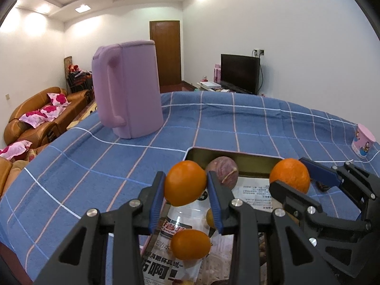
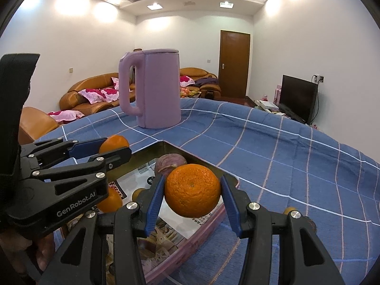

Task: Organize fruits
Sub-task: 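Lower the left tool's orange into the tin while the right tool lowers its orange beside it, then open the left tool to drop its orange while the right tool releases its orange into the tin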

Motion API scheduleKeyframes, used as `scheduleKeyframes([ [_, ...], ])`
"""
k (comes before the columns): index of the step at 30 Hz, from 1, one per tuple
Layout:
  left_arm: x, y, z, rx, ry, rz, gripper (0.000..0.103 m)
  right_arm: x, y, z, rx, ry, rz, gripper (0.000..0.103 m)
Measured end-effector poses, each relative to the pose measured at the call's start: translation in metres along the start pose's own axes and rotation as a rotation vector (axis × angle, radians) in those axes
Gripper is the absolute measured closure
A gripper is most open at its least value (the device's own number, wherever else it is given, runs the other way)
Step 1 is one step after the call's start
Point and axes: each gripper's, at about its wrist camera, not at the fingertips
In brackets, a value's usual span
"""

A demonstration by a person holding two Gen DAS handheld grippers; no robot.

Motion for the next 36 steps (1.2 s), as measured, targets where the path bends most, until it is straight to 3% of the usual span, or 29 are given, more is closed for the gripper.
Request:
scheduleKeyframes([
  [10,0.009,-0.001,0.002,0.008,-0.040,-0.014,0.064,0.016,-0.005,0.000,-0.009,-0.087,-0.051,0.052],
  [19,-0.003,-0.002,-0.001,-0.013,-0.016,-0.020,0.030,0.008,0.003,0.004,0.024,-0.069,-0.033,0.040],
  [22,-0.013,0.006,-0.002,0.003,0.012,-0.014,0.024,-0.007,0.007,0.008,-0.003,-0.047,0.002,0.040],
  [27,-0.025,0.028,-0.003,0.026,0.031,0.019,0.024,-0.038,0.041,0.020,0.003,-0.037,0.096,0.040],
  [33,-0.028,0.059,-0.002,0.055,0.028,0.040,0.021,-0.049,0.094,0.036,0.054,-0.098,0.227,0.040],
  [36,-0.027,0.071,-0.002,0.068,0.020,0.050,0.021,-0.042,0.111,0.038,0.090,-0.139,0.249,0.040],
])
Point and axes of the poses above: each gripper's, at about its wrist camera, not at the fingertips, and x roughly the way its jaws point, y to its right, z to its underside, and after that the axes turned 2 degrees about -y, right-handed
